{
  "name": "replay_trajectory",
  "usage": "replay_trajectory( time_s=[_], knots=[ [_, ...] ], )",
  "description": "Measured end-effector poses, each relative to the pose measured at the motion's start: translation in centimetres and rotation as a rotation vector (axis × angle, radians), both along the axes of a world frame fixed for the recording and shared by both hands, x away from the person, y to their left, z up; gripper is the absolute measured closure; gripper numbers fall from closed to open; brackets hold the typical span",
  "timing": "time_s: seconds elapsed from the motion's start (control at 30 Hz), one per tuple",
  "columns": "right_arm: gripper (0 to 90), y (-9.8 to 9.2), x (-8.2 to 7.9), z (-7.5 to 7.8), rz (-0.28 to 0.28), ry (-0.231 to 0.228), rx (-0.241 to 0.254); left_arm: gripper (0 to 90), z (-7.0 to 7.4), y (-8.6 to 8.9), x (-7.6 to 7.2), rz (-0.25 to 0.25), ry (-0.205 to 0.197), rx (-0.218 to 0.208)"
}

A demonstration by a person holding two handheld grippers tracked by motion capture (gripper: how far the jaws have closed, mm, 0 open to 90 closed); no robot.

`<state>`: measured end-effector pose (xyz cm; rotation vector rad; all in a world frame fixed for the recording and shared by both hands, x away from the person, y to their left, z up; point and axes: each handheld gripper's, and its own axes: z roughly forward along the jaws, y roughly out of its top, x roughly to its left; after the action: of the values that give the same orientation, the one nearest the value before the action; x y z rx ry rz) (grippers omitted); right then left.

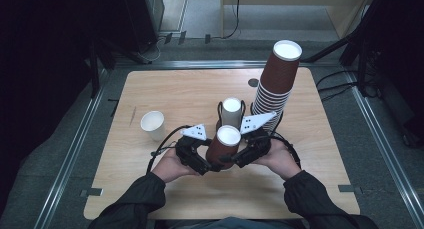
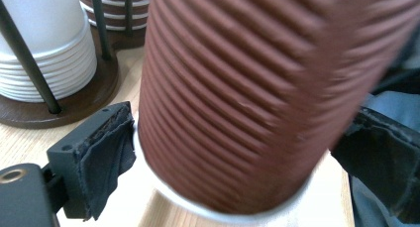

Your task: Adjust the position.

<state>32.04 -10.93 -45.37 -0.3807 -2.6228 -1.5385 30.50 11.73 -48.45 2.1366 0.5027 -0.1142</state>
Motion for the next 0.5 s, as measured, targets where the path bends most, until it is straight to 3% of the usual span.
replay_trajectory(
  time_s=[0.5],
  knots=[
    [18.4,0.06,-0.12,0.25,-0.004,0.000,0.048,9.0,0.35,0.00,-0.37,0.007,-0.052,0.009]
  ],
)
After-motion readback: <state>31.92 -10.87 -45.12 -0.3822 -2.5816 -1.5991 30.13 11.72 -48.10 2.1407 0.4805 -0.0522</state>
